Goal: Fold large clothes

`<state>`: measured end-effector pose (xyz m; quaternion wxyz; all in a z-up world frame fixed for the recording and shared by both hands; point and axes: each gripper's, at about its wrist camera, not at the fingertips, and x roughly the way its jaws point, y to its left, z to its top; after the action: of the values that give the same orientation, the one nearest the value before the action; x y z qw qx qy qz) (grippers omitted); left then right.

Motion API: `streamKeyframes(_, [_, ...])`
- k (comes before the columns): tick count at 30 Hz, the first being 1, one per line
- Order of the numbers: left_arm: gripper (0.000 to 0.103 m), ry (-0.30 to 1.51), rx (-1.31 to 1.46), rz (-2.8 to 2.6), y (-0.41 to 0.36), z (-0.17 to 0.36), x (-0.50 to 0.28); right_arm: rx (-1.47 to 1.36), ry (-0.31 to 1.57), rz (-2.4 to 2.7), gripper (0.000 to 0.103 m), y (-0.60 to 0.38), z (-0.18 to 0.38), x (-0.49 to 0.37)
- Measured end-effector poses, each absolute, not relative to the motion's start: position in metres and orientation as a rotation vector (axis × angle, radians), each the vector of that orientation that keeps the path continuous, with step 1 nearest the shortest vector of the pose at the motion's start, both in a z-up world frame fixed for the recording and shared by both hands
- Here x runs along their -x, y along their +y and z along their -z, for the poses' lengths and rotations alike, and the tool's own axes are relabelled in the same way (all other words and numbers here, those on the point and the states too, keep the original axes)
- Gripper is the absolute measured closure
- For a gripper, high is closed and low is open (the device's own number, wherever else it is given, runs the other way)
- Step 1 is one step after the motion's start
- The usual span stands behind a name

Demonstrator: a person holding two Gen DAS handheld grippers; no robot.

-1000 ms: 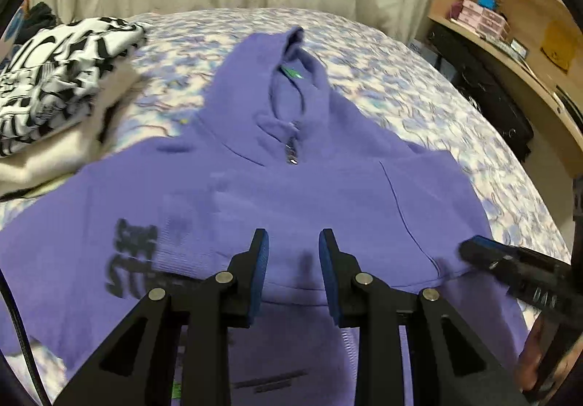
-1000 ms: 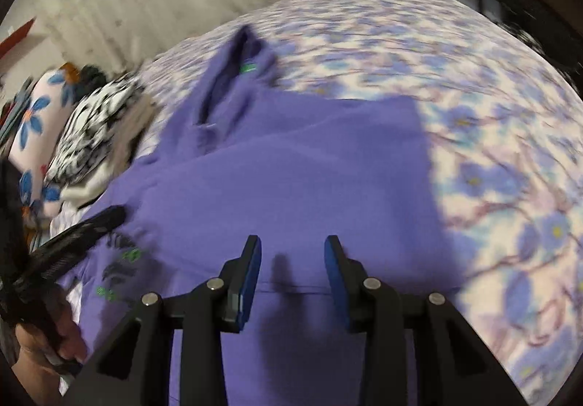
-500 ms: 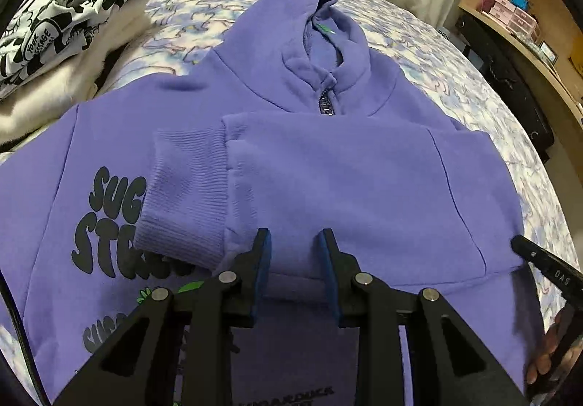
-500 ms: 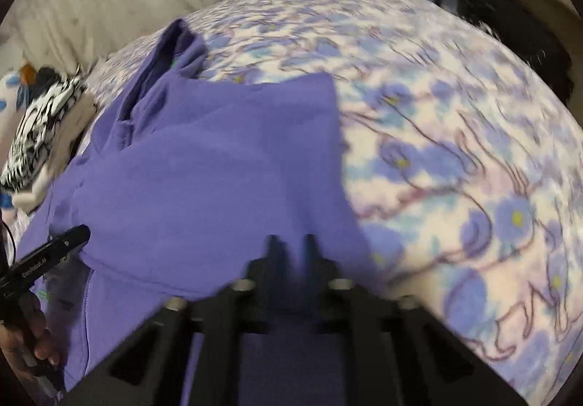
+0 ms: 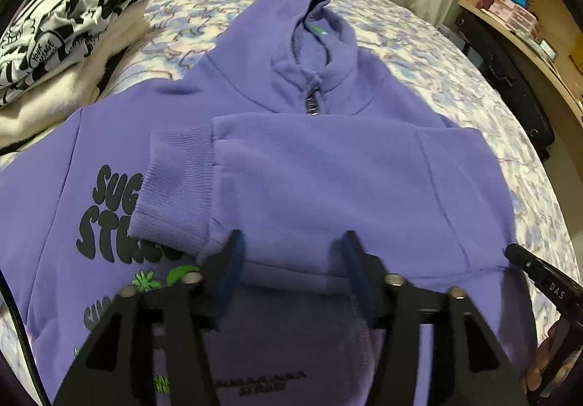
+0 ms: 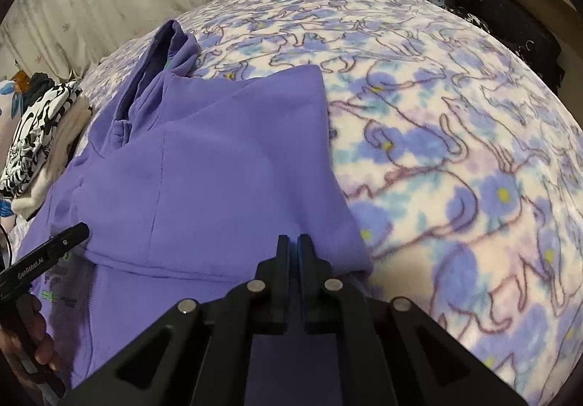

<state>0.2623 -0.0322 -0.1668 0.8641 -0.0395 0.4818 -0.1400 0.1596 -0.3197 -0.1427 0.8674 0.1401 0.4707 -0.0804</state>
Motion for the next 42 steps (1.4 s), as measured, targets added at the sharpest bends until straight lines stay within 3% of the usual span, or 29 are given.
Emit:
streamKeyframes(2, [0.030, 0.989, 0.069, 0.272, -0.034, 0.161, -0.254, -0.307, 0.979, 0.159, 0.087, -0.318, 0.138, -0.153])
streamKeyframes(7, [0.029, 0.971, 0.067, 0.288, -0.036, 0.145, -0.231, -0.315, 0.970, 0.156, 0.065, -0.309, 0.128, -0.136])
streamKeyframes(22, [0.008, 0.928, 0.049, 0.259, -0.013, 0.101, -0.150, -0.284, 0.972, 0.060, 0.065, -0.253, 0.102, -0.087])
streamKeyframes(32, [0.008, 0.957, 0.049, 0.235, 0.029, 0.089, -0.105, -0.197, 1.019, -0.037, 0.065, -0.193, 0.095, -0.066])
streamKeyframes(42, [0.008, 0.927, 0.135, 0.132, 0.127, 0.080, -0.077, -0.110, 1.021, -0.124, 0.064, -0.124, 0.082, -0.065])
